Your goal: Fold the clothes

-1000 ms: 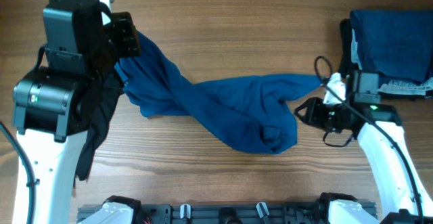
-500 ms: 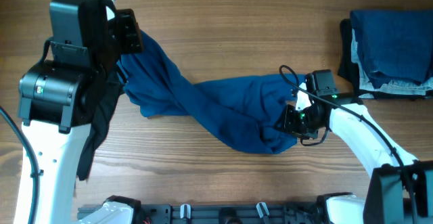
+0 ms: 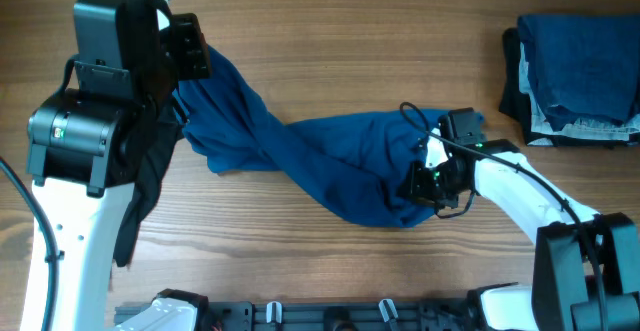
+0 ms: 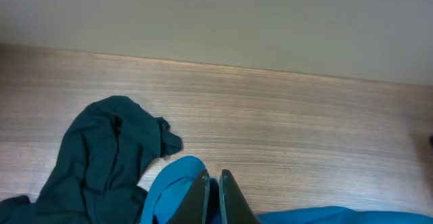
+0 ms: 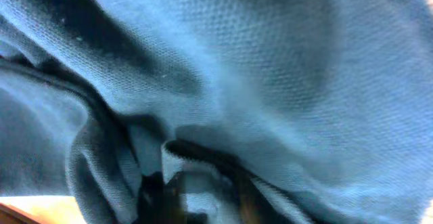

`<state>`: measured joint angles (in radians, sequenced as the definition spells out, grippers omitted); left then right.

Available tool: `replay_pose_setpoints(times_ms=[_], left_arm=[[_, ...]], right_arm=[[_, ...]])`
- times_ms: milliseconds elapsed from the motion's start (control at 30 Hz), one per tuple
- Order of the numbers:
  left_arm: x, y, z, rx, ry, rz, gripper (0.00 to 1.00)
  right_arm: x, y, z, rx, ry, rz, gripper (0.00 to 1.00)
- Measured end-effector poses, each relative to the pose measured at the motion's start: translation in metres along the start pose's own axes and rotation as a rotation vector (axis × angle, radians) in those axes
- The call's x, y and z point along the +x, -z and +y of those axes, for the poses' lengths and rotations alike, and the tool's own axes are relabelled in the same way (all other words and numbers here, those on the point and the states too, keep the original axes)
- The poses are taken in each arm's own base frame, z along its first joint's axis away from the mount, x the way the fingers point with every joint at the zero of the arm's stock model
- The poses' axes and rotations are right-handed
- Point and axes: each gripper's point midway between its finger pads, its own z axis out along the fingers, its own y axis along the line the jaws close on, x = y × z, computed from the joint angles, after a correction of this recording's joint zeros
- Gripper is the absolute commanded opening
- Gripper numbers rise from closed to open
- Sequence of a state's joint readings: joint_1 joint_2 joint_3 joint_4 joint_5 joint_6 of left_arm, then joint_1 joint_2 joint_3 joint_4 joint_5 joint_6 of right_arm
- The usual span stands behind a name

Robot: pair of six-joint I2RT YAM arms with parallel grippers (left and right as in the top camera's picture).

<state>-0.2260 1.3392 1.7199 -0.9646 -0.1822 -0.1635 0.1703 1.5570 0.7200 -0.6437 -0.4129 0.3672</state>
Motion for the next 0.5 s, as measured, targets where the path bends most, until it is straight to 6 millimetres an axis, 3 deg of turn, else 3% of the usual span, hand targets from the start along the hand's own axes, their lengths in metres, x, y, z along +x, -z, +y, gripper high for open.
replay_pose_setpoints(times_ms=[233, 333, 400, 433, 500], left_arm=[[0.0, 0.0, 0.0, 0.0, 0.0, 0.0, 0.04], [-0.002, 0.0, 0.0, 0.002, 0.001, -0.008, 0.04], [-0.004, 0.0, -0.001, 0.004, 0.003, -0.018, 0.04], [-0.005, 0.0, -0.001, 0.004, 0.004, -0.019, 0.04], [-0.006, 0.0, -0.001, 0.006, 0.004, -0.024, 0.04]], right_arm=[[-0.01, 0.0, 0.008, -0.023, 0.03, -0.038, 0.04], [-0.027, 0.013, 0.021, -0.037, 0.059, -0.078, 0.04], [-0.053, 0.043, 0.043, -0.048, 0.11, -0.153, 0.04], [-0.07, 0.074, 0.059, -0.044, 0.157, -0.225, 0.04], [-0.084, 0.108, 0.076, -0.039, 0.209, -0.311, 0.04]])
